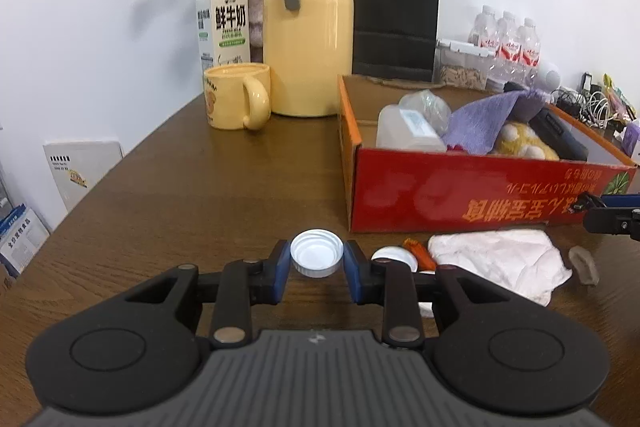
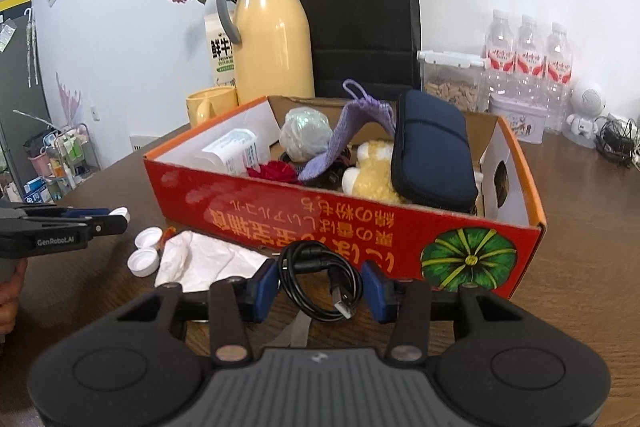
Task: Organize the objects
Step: 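Drop the white cap and black cable into the box and open both grippers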
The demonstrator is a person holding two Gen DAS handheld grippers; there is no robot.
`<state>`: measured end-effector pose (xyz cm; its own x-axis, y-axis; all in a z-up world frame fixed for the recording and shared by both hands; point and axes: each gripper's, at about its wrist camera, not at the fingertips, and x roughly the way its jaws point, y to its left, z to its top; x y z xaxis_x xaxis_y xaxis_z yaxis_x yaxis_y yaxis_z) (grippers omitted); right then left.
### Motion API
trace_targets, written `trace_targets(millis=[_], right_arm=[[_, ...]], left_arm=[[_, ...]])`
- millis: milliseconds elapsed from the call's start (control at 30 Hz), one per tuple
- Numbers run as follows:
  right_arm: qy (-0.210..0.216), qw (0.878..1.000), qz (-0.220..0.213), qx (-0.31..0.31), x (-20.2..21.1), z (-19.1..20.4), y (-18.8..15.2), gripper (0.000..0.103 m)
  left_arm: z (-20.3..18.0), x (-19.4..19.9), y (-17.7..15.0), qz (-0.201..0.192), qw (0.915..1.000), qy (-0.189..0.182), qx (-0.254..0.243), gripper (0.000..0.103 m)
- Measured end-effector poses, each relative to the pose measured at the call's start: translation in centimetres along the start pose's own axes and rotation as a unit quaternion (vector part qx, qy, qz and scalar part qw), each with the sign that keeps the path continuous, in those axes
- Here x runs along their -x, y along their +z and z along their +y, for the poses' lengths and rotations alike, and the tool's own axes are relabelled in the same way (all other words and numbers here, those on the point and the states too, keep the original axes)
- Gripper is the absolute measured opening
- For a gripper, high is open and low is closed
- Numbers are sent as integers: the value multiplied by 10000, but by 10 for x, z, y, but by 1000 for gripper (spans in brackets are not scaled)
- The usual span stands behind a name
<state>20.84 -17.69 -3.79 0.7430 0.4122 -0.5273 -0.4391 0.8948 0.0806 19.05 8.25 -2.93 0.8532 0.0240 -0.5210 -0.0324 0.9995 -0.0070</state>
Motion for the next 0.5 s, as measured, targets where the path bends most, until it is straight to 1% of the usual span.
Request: trace_targets(millis=[200, 500], right_arm=[[-1, 9995, -281, 139, 17, 6, 13, 44], [-30, 9972, -637, 400, 24, 20, 47, 44]], left_arm=[[-13, 16, 17, -350, 9993, -18, -87, 29], [-45, 26, 59, -892, 9954, -262, -215, 29]])
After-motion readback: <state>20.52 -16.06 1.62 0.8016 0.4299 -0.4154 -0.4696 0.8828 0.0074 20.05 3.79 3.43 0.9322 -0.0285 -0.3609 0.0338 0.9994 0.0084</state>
